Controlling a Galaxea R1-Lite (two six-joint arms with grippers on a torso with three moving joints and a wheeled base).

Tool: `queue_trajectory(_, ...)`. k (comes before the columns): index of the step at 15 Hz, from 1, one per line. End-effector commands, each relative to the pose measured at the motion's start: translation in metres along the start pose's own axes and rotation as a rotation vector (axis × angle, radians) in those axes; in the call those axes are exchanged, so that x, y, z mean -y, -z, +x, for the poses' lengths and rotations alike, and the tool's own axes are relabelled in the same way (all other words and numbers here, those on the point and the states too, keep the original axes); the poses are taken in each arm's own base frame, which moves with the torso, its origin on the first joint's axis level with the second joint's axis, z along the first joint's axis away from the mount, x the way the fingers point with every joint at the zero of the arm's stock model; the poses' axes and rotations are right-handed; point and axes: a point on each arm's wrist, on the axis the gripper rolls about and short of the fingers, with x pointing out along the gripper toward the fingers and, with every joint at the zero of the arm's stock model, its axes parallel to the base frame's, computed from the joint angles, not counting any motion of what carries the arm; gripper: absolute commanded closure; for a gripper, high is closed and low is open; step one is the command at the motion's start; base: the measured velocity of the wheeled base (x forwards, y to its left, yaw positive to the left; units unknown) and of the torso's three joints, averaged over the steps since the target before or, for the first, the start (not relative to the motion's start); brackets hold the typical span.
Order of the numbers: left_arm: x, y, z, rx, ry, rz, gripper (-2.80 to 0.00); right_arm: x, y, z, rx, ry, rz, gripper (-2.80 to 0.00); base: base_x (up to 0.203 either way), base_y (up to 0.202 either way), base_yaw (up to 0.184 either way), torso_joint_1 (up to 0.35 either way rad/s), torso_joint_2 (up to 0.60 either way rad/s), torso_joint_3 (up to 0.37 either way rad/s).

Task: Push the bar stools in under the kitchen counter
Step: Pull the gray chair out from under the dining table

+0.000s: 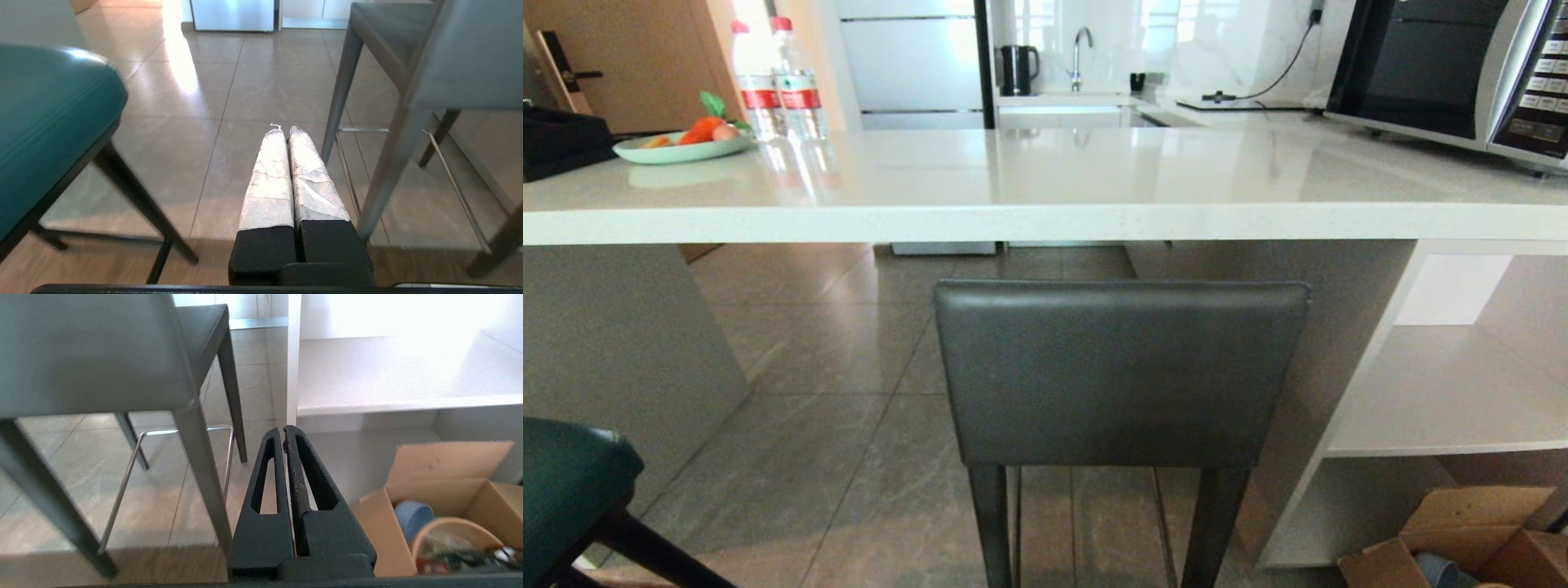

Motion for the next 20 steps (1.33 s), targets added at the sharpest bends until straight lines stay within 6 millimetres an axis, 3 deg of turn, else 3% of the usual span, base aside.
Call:
queue_trajectory(1, 0.0, 0.0008, 0.0002, -0.003, -0.001, 0.0, 0.0, 0.0, 0.0012, 0.0005, -0.005, 0.0, 0.0, 0.0, 0.191, 0.0, 0.0, 0.002, 0.01, -0.002)
queue_trajectory(5, 0.0, 0.0008, 0.0002, -0.003, 0.0, 0.0, 0.0, 0.0, 0.0012, 0.0005, -0.005, 0.0, 0.0, 0.0, 0.154, 0.0, 0.001, 0.001, 0.0, 0.001)
queue_trajectory(20, 0.0001, 0.0005, 0.0002, 0.0, -0.001, -0.005, 0.0, 0.0, 0.0012, 0.0005, -0.005, -0.002, -0.003, 0.0, 0.0, 0.0, 0.0, 0.0, 0.0, 0.0)
